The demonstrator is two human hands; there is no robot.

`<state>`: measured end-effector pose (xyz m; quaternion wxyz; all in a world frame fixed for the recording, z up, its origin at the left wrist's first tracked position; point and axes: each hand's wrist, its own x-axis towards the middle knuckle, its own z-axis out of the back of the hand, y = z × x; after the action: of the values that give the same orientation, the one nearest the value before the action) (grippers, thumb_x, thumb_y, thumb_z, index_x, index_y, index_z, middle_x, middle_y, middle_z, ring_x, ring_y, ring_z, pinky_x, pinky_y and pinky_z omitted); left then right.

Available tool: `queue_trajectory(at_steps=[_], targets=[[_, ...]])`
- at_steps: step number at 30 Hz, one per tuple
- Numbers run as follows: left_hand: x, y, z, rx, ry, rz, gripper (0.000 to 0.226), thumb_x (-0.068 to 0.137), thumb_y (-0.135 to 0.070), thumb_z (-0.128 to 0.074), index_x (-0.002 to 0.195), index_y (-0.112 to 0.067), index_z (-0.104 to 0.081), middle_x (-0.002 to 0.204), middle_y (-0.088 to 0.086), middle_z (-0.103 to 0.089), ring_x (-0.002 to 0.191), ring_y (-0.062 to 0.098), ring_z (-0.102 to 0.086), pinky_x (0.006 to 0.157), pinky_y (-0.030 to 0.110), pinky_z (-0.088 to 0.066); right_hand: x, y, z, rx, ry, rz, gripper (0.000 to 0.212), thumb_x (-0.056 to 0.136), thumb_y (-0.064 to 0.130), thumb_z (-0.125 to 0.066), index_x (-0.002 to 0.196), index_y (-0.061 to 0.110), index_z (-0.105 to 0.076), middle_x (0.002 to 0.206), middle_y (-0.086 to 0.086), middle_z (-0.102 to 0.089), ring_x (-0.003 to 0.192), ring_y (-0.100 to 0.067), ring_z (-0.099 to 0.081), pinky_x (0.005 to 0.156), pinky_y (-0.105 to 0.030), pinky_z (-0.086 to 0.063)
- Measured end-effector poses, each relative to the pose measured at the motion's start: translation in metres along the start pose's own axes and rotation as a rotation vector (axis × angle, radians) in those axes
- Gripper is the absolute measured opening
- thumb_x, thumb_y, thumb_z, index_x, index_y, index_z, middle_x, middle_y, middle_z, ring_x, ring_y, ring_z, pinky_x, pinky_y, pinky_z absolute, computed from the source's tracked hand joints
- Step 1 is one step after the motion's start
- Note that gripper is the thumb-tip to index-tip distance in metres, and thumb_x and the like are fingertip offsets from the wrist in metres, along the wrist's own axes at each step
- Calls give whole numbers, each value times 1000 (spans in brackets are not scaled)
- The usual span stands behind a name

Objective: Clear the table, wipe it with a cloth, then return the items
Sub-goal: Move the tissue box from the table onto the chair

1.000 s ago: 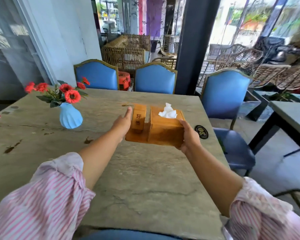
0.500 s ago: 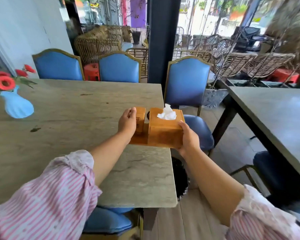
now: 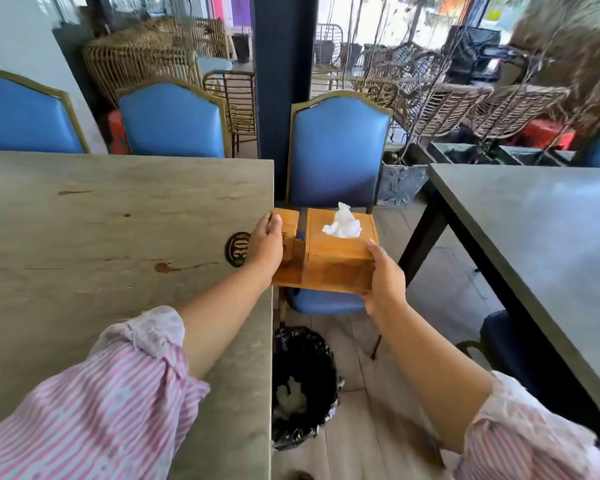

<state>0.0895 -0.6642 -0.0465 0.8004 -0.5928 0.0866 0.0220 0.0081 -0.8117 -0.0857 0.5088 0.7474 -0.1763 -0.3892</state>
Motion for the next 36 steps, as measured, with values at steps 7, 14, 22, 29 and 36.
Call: queue_trajectory(at_steps=[7, 14, 22, 29, 36], targets=[[69, 1, -60, 3, 62, 91, 45, 99, -41, -35, 141, -26, -39, 145, 2, -43, 131, 24, -42, 105, 39, -36, 90, -6, 5, 47, -45, -56, 12, 83, 41, -64, 84, 29, -63, 105, 4, -63, 101, -19, -57, 88, -41, -48], [123, 29, -132, 58, 79, 255, 46, 100, -38, -32, 142, -20, -36, 145, 4, -43, 130, 26, -42, 103, 36, -35, 178, -36, 18, 28, -106, -172, 10, 83, 38, -66, 85, 29, -61, 108, -1, -63, 101, -22, -57, 84, -38, -44], [218, 46, -221, 112, 129, 297, 48, 101, -40, -22, 144, -23, -33, 150, 2, -36, 137, 23, -35, 110, 36, -29, 324, -41, 18, 11, -150, -228, 36, 83, 39, -66, 114, 22, -61, 120, -4, -59, 111, -25, -55, 86, -40, -44], [317, 62, -287, 178, 199, 409, 56, 97, -55, -16, 148, -31, -20, 153, 3, -31, 140, 27, -30, 112, 45, -25, 458, -37, 6, -59, -123, -150, 55, 87, 36, -63, 135, 13, -49, 130, -4, -53, 117, -21, -51, 94, -36, -45], [378, 110, -323, 191, 229, 506, 59, 94, -60, -14, 148, -36, -16, 155, 3, -28, 141, 28, -28, 114, 48, -22, 537, -71, -3, -84, -32, -160, 44, 88, 37, -60, 127, 17, -52, 128, -3, -55, 118, -22, -51, 99, -40, -45]])
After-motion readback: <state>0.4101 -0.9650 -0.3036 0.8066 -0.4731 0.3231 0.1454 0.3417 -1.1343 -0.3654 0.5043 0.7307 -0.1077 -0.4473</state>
